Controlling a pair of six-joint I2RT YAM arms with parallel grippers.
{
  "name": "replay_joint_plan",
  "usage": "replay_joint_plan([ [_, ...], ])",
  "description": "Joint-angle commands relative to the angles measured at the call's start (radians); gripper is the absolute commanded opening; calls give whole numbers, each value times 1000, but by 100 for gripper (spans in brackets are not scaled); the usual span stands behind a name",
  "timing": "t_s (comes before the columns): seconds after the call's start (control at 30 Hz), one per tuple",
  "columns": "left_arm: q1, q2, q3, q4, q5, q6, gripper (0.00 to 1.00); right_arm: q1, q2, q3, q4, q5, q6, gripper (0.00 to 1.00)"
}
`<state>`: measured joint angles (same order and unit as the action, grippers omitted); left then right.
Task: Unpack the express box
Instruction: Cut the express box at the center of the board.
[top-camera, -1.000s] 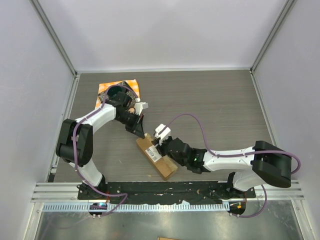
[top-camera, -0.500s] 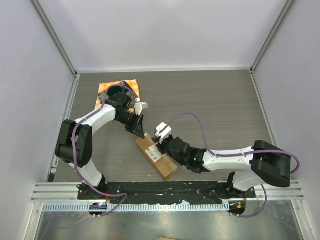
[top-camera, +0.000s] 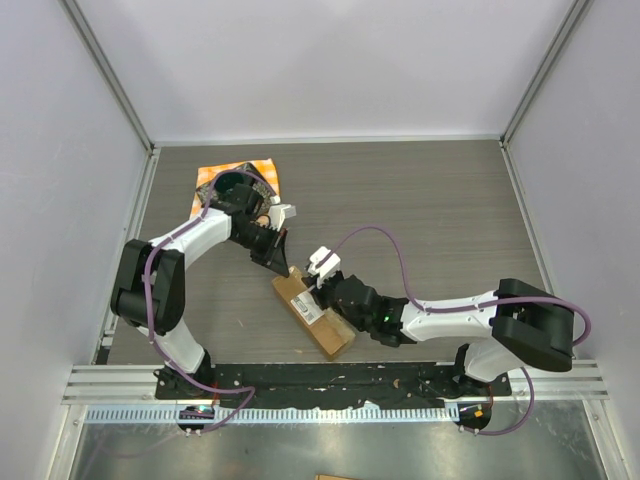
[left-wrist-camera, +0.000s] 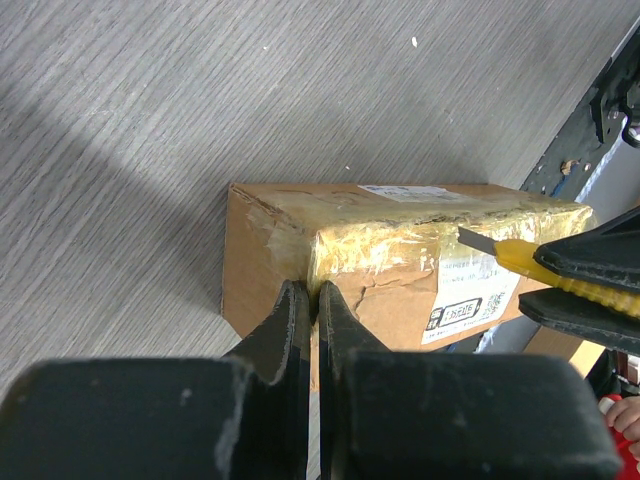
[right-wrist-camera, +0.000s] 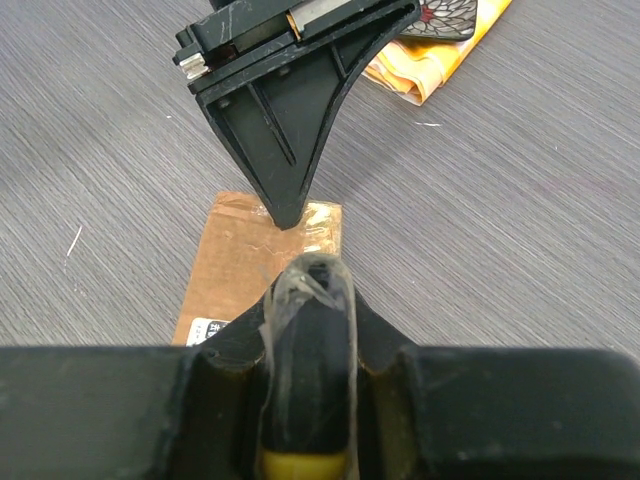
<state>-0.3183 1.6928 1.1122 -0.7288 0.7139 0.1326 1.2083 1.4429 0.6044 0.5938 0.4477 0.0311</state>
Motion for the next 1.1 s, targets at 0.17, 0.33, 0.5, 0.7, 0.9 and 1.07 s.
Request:
replay_joint_plan([
  [0.17,-5,10,-34,11,-133,22,0,-4,4,-52,9,-14,49,1],
  [0.33,-5,8,-38,8,-145,22,0,0,-18,-106,-14,-9,73,1],
  [0.5,-5,10,-35,8,-146,16,0,39,-26,-132,-60,23,75,1],
  [0.7,-4,10,-35,5,-152,16,0,76,-18,-155,-97,59,90,1],
  [0.9,-4,5,-35,2,-154,15,0,82,-7,-180,-95,74,101,1],
  [1.07,-4,7,-34,0,-156,15,0,82,-67,-166,-100,109,64,1],
])
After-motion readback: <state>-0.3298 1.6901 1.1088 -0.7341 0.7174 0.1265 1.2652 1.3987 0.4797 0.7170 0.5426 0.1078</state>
